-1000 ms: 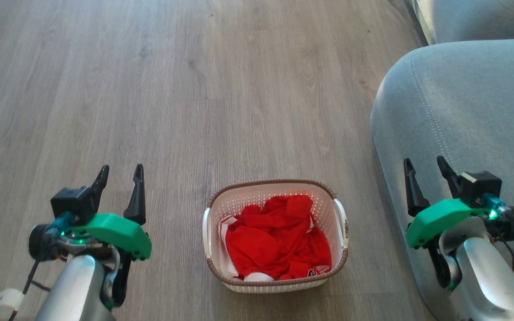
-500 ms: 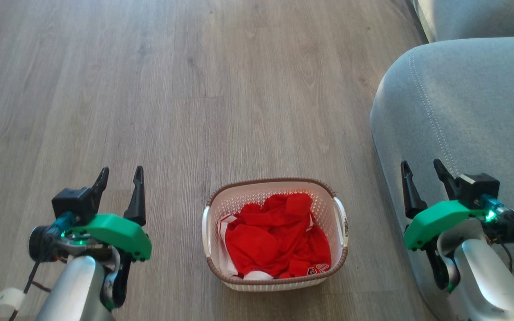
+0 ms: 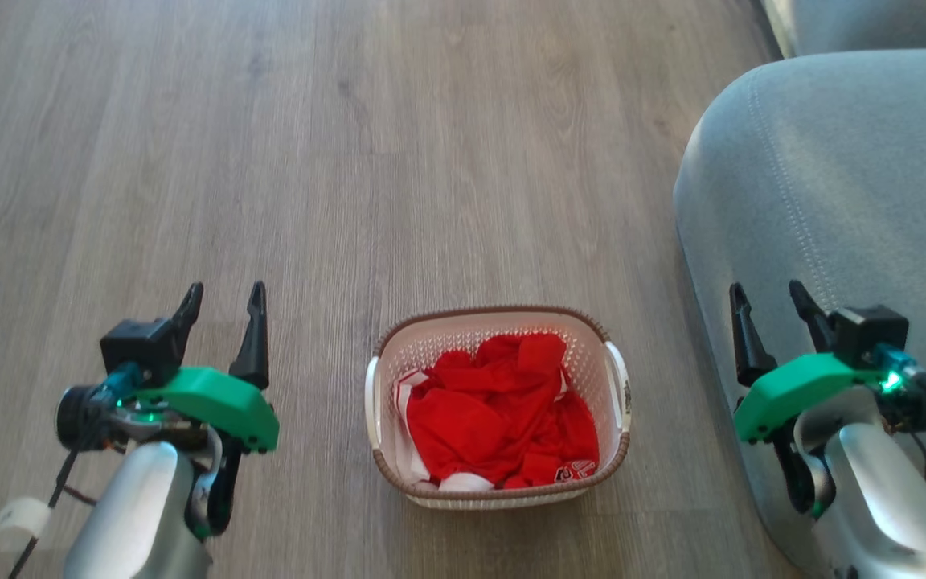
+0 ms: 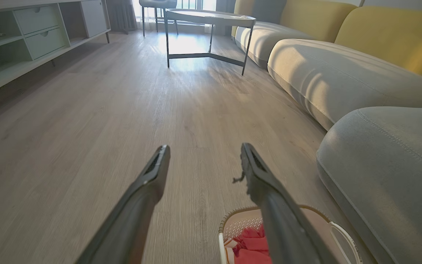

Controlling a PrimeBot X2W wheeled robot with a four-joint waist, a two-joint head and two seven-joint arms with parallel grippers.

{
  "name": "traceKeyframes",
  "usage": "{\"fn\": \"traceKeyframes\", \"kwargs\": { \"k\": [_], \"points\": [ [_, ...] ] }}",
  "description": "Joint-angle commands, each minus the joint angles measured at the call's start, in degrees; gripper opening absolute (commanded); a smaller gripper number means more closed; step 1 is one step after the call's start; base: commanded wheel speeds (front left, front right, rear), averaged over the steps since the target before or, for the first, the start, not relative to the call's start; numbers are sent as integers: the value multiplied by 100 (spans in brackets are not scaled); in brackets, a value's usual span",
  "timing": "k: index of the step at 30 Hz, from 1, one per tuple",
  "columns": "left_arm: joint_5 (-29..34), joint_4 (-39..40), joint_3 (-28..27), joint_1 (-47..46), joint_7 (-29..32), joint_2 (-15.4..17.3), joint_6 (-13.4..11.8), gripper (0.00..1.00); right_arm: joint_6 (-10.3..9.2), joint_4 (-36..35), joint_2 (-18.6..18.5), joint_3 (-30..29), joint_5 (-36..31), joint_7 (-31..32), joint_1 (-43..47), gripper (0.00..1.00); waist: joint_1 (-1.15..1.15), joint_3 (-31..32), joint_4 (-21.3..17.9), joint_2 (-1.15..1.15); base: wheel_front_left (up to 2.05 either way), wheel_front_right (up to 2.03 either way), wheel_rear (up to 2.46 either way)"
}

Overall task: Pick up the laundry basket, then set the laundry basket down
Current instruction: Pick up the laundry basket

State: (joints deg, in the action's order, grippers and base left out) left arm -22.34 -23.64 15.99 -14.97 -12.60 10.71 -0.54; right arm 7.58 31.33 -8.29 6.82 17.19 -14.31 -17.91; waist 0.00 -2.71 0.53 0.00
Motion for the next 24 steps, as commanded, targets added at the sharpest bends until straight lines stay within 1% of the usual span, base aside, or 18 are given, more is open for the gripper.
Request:
{"fn": "traceKeyframes", "kwargs": {
  "k": [1,9,24],
  "points": [
    [-2,112,-193,-396,-16,153,-25,100,-9,-148,-105,62,-1,-69,-319,100,0,-87,29,0,0,0,0],
    [-3,-61,-144,-735,-76,71,-6,100,-9,-118,-84,-3,-42,-69,-536,100,0,-649,62,0,0,0,0],
    [16,-628,-108,-1713,-219,-200,206,100,-9,181,51,-44,-247,-69,-1329,100,0,-2214,45,0,0,0,0]
  ]
}}
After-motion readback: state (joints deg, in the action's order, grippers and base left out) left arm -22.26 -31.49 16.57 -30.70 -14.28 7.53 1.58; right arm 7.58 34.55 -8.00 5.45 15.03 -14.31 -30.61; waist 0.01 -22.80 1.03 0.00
